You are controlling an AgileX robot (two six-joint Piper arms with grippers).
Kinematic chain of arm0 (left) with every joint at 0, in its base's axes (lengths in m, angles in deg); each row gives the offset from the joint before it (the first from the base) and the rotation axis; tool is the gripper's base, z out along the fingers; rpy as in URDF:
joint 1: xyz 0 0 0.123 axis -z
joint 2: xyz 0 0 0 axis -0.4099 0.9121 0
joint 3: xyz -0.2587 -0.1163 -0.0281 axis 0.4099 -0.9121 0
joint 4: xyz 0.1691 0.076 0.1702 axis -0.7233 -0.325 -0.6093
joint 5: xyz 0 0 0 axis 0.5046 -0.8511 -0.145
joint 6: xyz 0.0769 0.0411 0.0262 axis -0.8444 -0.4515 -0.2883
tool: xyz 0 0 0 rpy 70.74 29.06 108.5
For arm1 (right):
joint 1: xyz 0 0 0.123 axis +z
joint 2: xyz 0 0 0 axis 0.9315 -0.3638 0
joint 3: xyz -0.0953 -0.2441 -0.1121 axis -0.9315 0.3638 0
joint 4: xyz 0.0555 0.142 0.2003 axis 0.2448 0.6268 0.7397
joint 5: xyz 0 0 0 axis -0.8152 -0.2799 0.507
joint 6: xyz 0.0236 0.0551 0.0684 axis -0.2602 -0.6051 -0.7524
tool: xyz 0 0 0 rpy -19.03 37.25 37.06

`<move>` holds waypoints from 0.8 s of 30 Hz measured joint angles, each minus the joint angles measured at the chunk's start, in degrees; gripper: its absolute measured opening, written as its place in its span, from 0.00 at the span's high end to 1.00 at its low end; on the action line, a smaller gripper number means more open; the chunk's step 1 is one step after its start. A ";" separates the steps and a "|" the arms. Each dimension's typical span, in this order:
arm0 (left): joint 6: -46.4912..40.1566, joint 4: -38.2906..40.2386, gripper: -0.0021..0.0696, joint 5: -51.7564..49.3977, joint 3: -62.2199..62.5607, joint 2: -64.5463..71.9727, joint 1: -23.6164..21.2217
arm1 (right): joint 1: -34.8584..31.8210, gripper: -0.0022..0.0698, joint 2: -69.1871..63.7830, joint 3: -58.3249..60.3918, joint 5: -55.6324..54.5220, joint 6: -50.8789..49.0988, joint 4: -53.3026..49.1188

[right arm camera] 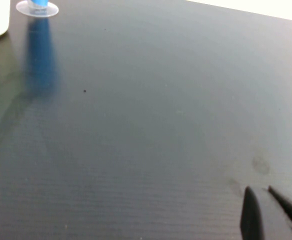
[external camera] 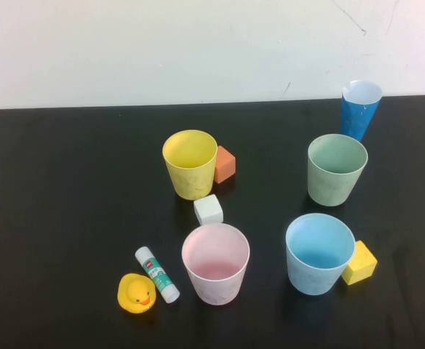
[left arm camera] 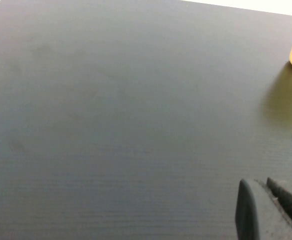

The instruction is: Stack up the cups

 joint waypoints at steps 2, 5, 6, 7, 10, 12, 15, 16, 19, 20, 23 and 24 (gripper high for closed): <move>0.00 0.00 0.97 0.00 0.00 0.00 0.00 | 0.00 0.97 0.00 0.00 0.00 0.00 0.00; 0.00 0.00 0.97 0.00 0.00 0.00 0.00 | 0.00 0.97 0.00 0.00 0.00 0.00 0.00; 0.00 0.00 0.97 0.11 0.00 0.00 0.00 | 0.00 0.97 0.00 0.00 0.00 0.00 0.00; 0.00 0.00 0.97 0.36 0.00 0.00 0.00 | 0.00 0.97 0.00 0.00 0.00 0.00 0.00; 0.12 -0.15 0.97 2.78 -0.13 0.00 0.00 | 0.00 0.97 0.00 0.11 -1.48 0.00 -0.04; 0.12 -0.39 0.97 6.82 -0.13 0.00 0.00 | 0.00 0.97 0.00 0.36 -4.10 0.00 -0.25; 0.00 -2.35 0.97 17.36 -0.13 0.00 0.00 | 0.00 0.97 0.00 0.36 -12.67 0.00 -0.32; 0.00 -3.48 0.97 21.56 -0.13 0.00 0.00 | 0.00 0.97 0.00 0.36 -17.90 0.00 -0.42; 0.00 -6.36 0.97 33.39 -0.13 0.00 0.00 | 0.00 0.97 0.00 0.36 -31.80 0.00 -0.42; 0.00 -7.01 0.97 36.09 -0.13 0.00 0.00 | 0.00 0.97 0.00 0.36 -36.81 0.00 -0.42; 0.00 -8.09 0.97 43.36 -0.13 -0.11 0.00 | 0.00 0.97 0.00 0.36 -49.59 0.00 -0.55; 0.00 -8.37 0.97 45.20 -0.13 -0.11 0.00 | 0.00 0.97 0.00 0.36 -52.68 0.00 -0.55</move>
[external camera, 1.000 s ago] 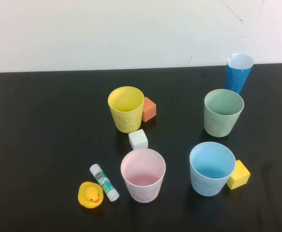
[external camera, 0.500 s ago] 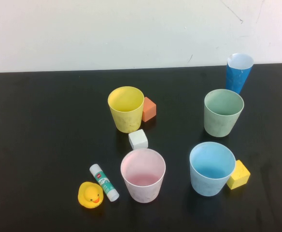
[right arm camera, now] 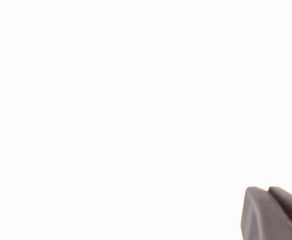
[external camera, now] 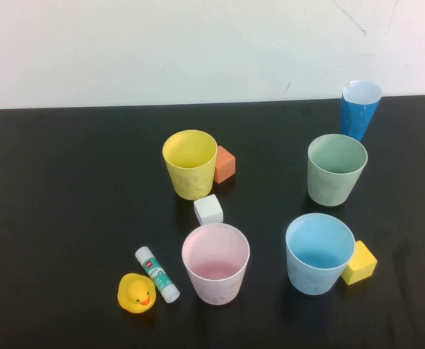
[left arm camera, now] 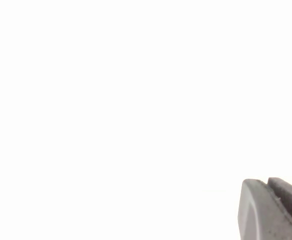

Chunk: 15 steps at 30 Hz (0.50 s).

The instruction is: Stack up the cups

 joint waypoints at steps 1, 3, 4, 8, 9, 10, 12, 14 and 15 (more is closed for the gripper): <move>0.00 -0.02 0.97 1.41 0.00 0.00 0.00 | 0.00 0.97 0.00 0.00 -3.48 0.00 0.00; 0.00 -0.13 0.97 3.01 0.00 0.00 0.00 | 0.00 0.97 0.00 0.00 -9.16 0.00 0.00; -0.12 -0.13 0.97 3.41 0.00 0.00 0.00 | 0.00 0.97 0.00 0.00 -11.07 0.00 0.00; -0.12 0.27 0.97 4.08 0.00 0.00 0.00 | 0.00 0.97 0.02 0.00 -13.44 0.00 0.22; -0.12 1.10 0.97 4.59 0.00 0.00 0.00 | 0.00 0.97 0.02 0.00 -13.57 0.06 0.51; -0.23 2.36 0.97 5.43 0.00 0.00 0.00 | 0.00 0.97 0.02 0.00 -13.69 0.68 1.00; -1.27 5.66 0.97 7.15 0.00 0.00 0.00 | 0.00 0.97 0.02 -0.15 -13.40 2.90 1.53; -3.42 9.32 0.97 6.60 0.57 0.00 0.00 | 0.00 0.97 0.02 -1.79 -11.76 6.62 1.55; -5.21 11.24 0.97 4.77 1.75 0.00 0.00 | 0.00 0.97 0.02 -3.36 -10.14 8.68 1.55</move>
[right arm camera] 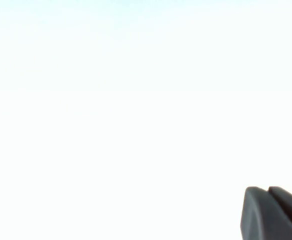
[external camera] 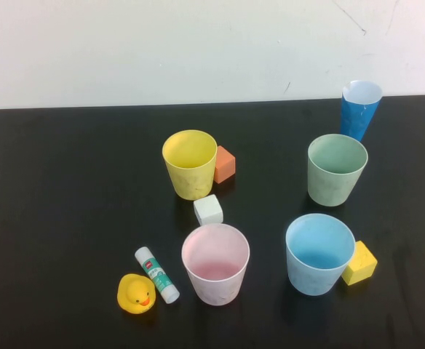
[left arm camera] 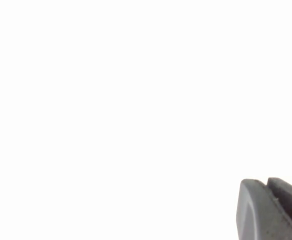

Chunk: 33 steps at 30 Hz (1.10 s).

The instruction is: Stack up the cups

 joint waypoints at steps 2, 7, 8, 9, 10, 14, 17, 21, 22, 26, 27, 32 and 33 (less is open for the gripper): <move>-3.71 2.75 0.97 -5.09 3.71 0.00 0.00 | 0.00 0.97 0.00 -4.15 3.53 3.75 0.10; -13.75 4.70 0.97 -24.74 17.35 2.67 0.00 | 0.00 0.97 0.00 -16.41 21.42 8.12 0.10; -14.47 4.72 0.97 -27.65 20.08 4.43 0.00 | 0.00 0.97 -0.26 -19.28 26.46 8.39 0.10; -15.03 4.82 0.97 -31.22 22.64 6.49 0.00 | 0.00 0.97 -1.11 -22.08 31.48 8.62 0.10; -15.39 4.82 0.97 -34.72 25.00 8.82 0.00 | 0.00 0.97 -2.22 -24.61 35.42 8.76 0.10; -15.75 5.05 0.97 -48.34 31.93 18.85 0.00 | 0.00 0.97 -8.14 -30.35 50.96 8.51 0.73; -15.84 5.41 0.97 -55.35 33.81 26.50 0.00 | 0.00 0.97 -12.78 -30.99 59.21 7.68 3.51; -15.45 8.33 0.97 -58.07 33.91 36.01 0.00 | 0.00 0.97 -18.80 -30.99 69.87 7.51 8.61; -15.45 9.94 0.97 -58.07 33.91 38.37 0.00 | 0.00 0.97 -19.86 -30.99 71.70 7.51 9.66; -18.16 18.13 0.97 -58.40 34.33 46.64 0.00 | 0.00 0.97 -23.98 -30.47 78.40 9.99 12.45; -20.46 19.99 0.97 -59.08 35.12 48.43 0.00 | 0.00 0.97 -24.61 -30.16 79.67 10.66 12.86; -35.62 33.29 0.97 -63.59 42.45 59.95 0.00 | 0.00 0.97 -26.47 -26.28 82.09 13.36 15.27; -38.23 35.31 0.97 -63.98 44.15 61.79 0.00 | 0.00 0.97 -26.47 -25.27 82.09 13.81 15.71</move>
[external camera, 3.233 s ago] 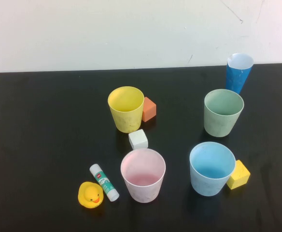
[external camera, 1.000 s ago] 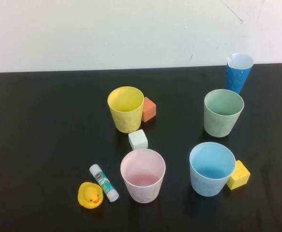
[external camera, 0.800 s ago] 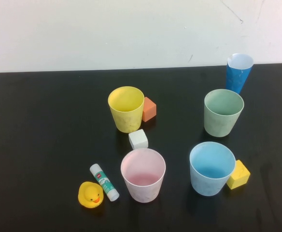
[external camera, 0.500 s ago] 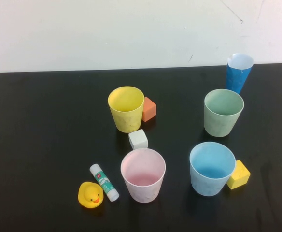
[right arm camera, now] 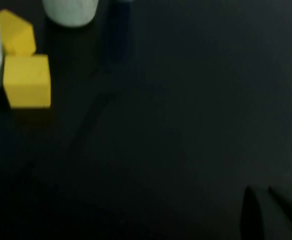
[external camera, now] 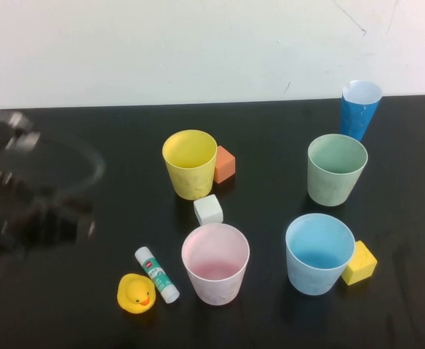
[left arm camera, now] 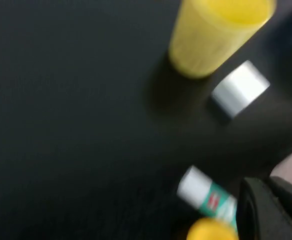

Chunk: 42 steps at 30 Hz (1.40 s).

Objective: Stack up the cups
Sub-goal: Pick up the yellow cup

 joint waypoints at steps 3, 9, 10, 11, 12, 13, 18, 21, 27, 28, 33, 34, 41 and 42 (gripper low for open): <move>-6.58 4.72 0.97 -0.25 6.40 6.33 0.00 | 0.00 0.97 0.00 3.00 -0.23 1.63 0.63; -9.59 4.89 0.93 -0.88 20.57 18.23 0.56 | 0.00 0.97 0.00 5.97 -1.83 4.59 3.83; -10.22 4.13 0.88 -1.51 22.89 20.14 1.14 | 0.00 0.97 0.00 5.97 -2.42 5.41 4.76; -10.49 3.09 0.81 -2.21 25.13 22.01 1.97 | 0.00 0.97 0.00 6.08 -2.97 6.31 5.72; -10.63 2.10 0.74 -2.81 26.87 23.45 2.76 | 0.00 0.97 0.00 6.08 -3.36 6.97 6.37; -10.63 1.00 0.65 -3.46 28.89 25.23 3.80 | 0.00 0.97 0.00 6.08 -3.75 7.58 6.95; -10.55 -4.15 0.27 -3.82 36.54 33.45 7.59 | 0.00 0.97 0.00 6.41 -4.60 9.03 7.87; -10.14 -6.62 0.22 -3.71 39.51 38.09 7.97 | 0.00 0.97 0.00 6.41 -4.64 9.13 7.87; -7.12 -9.93 0.23 -2.22 42.15 45.64 7.97 | 0.00 0.97 0.00 6.41 -4.84 9.33 7.99; -7.12 -10.10 0.25 -2.22 42.15 46.57 7.97 | 0.00 0.97 0.00 6.41 -4.84 9.33 7.99; -7.12 -10.34 0.49 -3.24 42.15 49.59 7.97 | 0.00 0.97 0.00 6.41 -4.95 9.58 7.99; -7.02 -10.34 0.58 -3.35 42.15 49.84 7.97 | 0.00 0.97 0.00 6.41 -5.05 9.70 7.99; -6.71 -10.34 0.92 -7.44 46.58 49.40 8.10 | 0.00 0.97 0.00 6.41 -5.03 9.93 7.99; -6.49 -10.34 0.92 -8.41 47.58 49.05 8.10 | 0.00 0.97 0.00 6.41 -5.03 9.93 7.99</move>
